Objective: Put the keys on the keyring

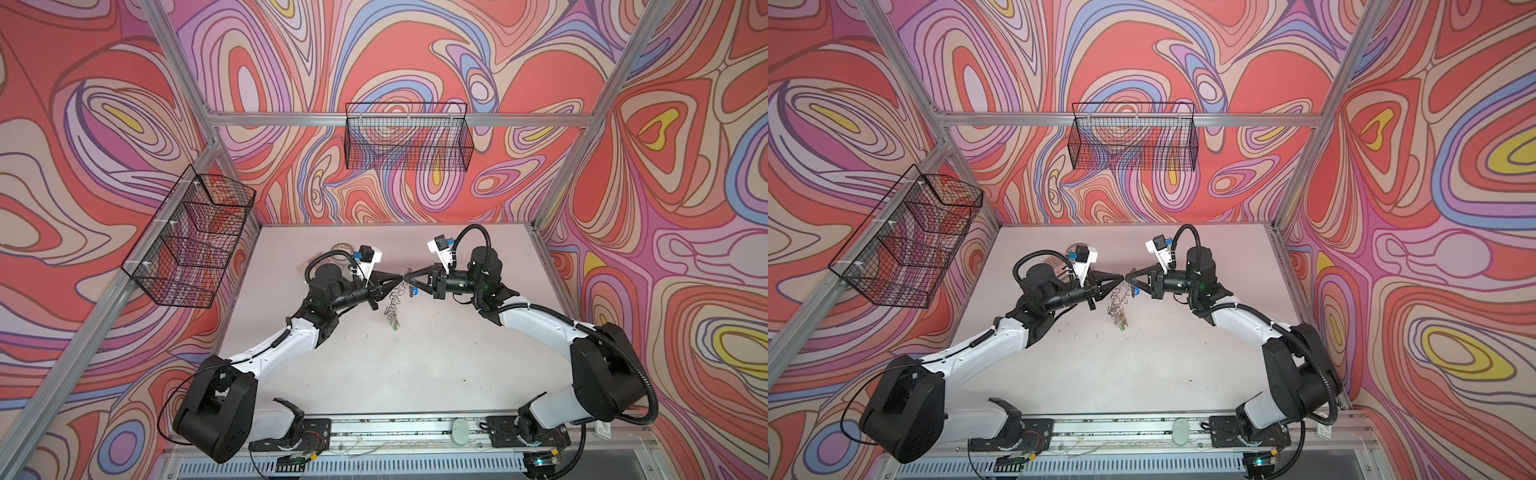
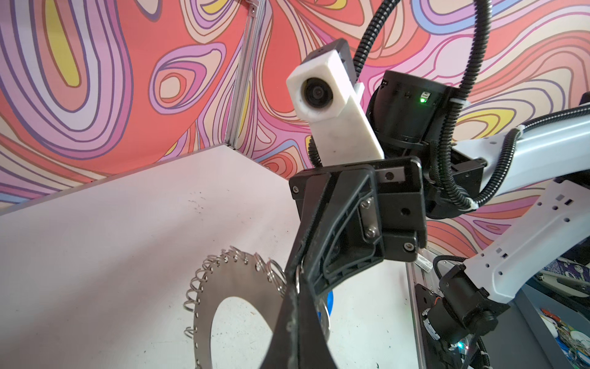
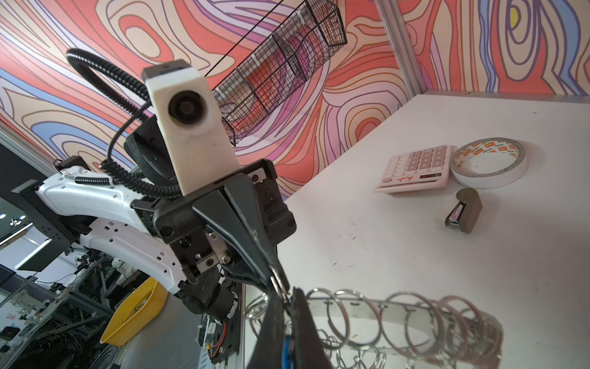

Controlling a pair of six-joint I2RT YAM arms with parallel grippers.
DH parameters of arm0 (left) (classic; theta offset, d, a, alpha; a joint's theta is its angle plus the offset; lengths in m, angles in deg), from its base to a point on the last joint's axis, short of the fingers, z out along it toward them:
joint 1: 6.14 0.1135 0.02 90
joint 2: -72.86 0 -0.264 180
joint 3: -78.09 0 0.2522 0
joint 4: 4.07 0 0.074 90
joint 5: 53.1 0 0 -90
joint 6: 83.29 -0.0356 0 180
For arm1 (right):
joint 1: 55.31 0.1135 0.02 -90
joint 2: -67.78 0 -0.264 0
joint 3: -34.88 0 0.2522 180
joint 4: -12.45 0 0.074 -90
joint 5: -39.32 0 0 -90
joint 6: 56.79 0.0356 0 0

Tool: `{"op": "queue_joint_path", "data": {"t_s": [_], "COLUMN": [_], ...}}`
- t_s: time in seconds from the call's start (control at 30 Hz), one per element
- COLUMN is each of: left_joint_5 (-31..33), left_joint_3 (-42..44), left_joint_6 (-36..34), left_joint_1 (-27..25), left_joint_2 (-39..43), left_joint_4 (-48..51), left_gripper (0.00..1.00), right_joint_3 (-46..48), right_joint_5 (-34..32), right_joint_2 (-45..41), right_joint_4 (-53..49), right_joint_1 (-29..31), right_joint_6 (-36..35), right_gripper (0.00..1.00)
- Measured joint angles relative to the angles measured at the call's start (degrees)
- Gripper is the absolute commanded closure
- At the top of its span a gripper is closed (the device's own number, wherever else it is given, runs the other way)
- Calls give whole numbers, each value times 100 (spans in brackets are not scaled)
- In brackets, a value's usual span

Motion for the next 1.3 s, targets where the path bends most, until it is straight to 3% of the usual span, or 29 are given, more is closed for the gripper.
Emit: {"op": "queue_joint_path", "data": {"t_s": [0.4,0.6,0.93,1.13,1.3], "left_joint_5": [-350,-492,-409,-365,-352], "left_joint_3": [-4,-391,-1545,-1982,-2120], "left_joint_6": [-452,-1519,-4315,-5390,-5880], "left_joint_1": [199,297,295,295,295], "left_joint_2": [503,772,612,223,20], "left_joint_4": [1060,2404,4583,5451,5831], "left_gripper": [73,56,60,65,71], "right_joint_3": [271,278,278,278,278], "right_joint_5": [-509,-1003,-1386,-1410,-1410], "right_joint_2": [-297,-433,-463,-466,-507], "right_joint_4": [-20,-503,-1058,-1169,-1222], "right_joint_1": [166,439,750,824,844], "right_joint_6": [-1163,-2079,-2938,-3080,-3126], "right_gripper": [100,100,100,100,100]}}
